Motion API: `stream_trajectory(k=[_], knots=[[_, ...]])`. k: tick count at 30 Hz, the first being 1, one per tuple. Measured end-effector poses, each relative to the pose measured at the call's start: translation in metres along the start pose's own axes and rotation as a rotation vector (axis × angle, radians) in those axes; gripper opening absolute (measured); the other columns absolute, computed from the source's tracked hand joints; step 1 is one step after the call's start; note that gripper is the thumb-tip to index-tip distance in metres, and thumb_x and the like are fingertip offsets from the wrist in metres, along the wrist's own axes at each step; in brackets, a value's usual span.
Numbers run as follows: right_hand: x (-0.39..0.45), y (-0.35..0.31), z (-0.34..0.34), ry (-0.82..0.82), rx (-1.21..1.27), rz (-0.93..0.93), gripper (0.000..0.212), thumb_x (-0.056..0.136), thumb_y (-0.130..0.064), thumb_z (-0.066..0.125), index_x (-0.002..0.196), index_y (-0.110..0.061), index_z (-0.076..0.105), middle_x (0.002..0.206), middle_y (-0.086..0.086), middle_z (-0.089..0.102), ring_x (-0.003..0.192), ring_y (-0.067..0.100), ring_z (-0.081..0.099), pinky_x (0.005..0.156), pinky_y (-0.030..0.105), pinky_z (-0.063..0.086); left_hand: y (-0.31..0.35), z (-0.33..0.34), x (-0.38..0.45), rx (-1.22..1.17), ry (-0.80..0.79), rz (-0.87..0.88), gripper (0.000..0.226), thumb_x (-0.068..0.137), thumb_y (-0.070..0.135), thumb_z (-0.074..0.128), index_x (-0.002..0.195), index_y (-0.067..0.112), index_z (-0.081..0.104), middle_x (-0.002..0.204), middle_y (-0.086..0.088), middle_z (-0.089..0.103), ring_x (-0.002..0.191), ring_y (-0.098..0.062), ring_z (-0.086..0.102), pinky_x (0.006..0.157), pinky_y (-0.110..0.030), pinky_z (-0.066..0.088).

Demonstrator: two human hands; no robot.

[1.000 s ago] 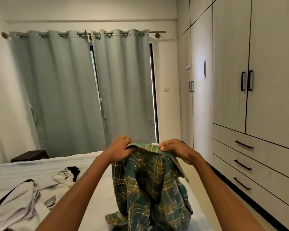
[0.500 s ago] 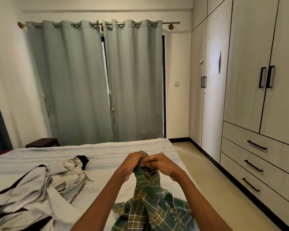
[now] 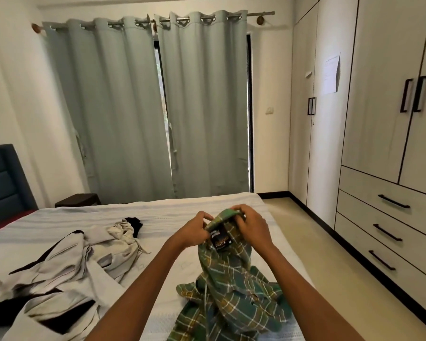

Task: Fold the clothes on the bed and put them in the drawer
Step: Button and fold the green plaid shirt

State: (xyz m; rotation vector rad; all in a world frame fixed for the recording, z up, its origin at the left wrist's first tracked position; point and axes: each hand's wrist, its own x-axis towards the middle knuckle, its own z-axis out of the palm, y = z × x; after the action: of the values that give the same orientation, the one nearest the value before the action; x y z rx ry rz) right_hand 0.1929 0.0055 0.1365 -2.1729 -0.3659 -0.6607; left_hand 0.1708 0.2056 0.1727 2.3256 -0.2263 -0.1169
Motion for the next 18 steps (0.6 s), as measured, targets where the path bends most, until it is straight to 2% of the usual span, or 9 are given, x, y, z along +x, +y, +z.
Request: stream_trajectory(k=[2,4,5,7,10,13,14,16,18], knots=[[0.005,-0.011,-0.007,0.128,0.032,0.022,0.014,0.101,-0.03,0.054,0.113,-0.033,0.061,0.095,-0.025,0.058,0.08,-0.003,0.054,0.067,0.02,0.043,-0.003,-0.004,0.006,0.136,0.213,-0.003,0.035,0.088,0.022,0.069,0.117,0.022,0.05,0.108,-0.006,0.061,0.091,-0.019,0.062,0.07,-0.033,0.055],[0.017,-0.022,-0.018,0.222,0.026,0.063,0.01,0.101,-0.036,0.055,0.108,-0.031,0.061,0.087,-0.019,0.059,0.075,0.002,0.055,0.061,0.023,0.041,0.003,-0.008,0.011,0.216,0.418,-0.004,0.024,0.089,0.028,0.068,0.107,0.024,0.053,0.106,-0.004,0.062,0.09,-0.023,0.062,0.071,-0.037,0.051],[0.024,-0.026,-0.025,0.267,0.003,0.071,0.012,0.1,-0.039,0.055,0.104,-0.029,0.061,0.085,-0.014,0.061,0.075,0.008,0.058,0.06,0.026,0.041,0.008,-0.011,0.013,0.214,0.463,-0.013,0.022,0.09,0.031,0.067,0.105,0.024,0.053,0.105,-0.004,0.063,0.089,-0.024,0.062,0.07,-0.036,0.049],[0.043,-0.035,-0.043,0.334,-0.069,0.053,0.022,0.099,-0.044,0.056,0.098,-0.024,0.064,0.082,-0.006,0.065,0.073,0.014,0.061,0.058,0.026,0.039,0.022,-0.02,0.017,0.172,0.476,-0.035,0.018,0.093,0.034,0.065,0.101,0.024,0.052,0.099,-0.005,0.064,0.084,-0.025,0.064,0.07,-0.037,0.054],[0.072,-0.054,-0.081,0.384,-0.2,-0.032,0.028,0.099,-0.048,0.056,0.091,-0.022,0.065,0.075,-0.008,0.062,0.065,0.01,0.057,0.053,0.019,0.034,0.055,-0.046,0.021,0.141,0.591,0.021,0.013,0.095,0.03,0.063,0.099,0.02,0.055,0.093,-0.006,0.066,0.079,-0.021,0.064,0.072,-0.039,0.058],[0.112,-0.083,-0.134,0.502,-0.311,-0.144,0.03,0.1,-0.049,0.054,0.091,-0.023,0.065,0.08,-0.009,0.063,0.065,0.01,0.057,0.055,0.022,0.043,0.113,-0.093,0.026,0.081,0.799,0.147,0.01,0.099,0.021,0.057,0.101,0.011,0.057,0.087,-0.001,0.059,0.069,-0.012,0.056,0.057,-0.025,0.045],[0.125,-0.097,-0.154,0.543,-0.321,-0.161,0.028,0.101,-0.046,0.052,0.096,-0.022,0.066,0.086,-0.007,0.065,0.068,0.01,0.057,0.056,0.022,0.043,0.138,-0.111,0.025,0.064,0.817,0.18,0.007,0.099,0.019,0.055,0.099,0.013,0.057,0.087,-0.002,0.058,0.071,-0.015,0.057,0.058,-0.027,0.043],[0.149,-0.12,-0.184,0.603,-0.305,-0.16,0.026,0.104,-0.038,0.047,0.109,-0.018,0.064,0.103,-0.001,0.063,0.077,0.013,0.056,0.063,0.025,0.043,0.174,-0.137,0.028,0.048,0.761,0.203,0.008,0.098,0.018,0.054,0.096,0.015,0.061,0.094,-0.007,0.063,0.087,-0.028,0.063,0.071,-0.033,0.048],[0.16,-0.137,-0.201,0.592,-0.288,-0.129,0.025,0.105,-0.037,0.045,0.112,-0.019,0.061,0.108,0.0,0.061,0.08,0.016,0.058,0.071,0.033,0.051,0.196,-0.151,0.028,0.063,0.77,0.223,0.014,0.099,0.017,0.051,0.102,0.011,0.064,0.098,-0.008,0.064,0.09,-0.028,0.061,0.076,-0.034,0.047]])
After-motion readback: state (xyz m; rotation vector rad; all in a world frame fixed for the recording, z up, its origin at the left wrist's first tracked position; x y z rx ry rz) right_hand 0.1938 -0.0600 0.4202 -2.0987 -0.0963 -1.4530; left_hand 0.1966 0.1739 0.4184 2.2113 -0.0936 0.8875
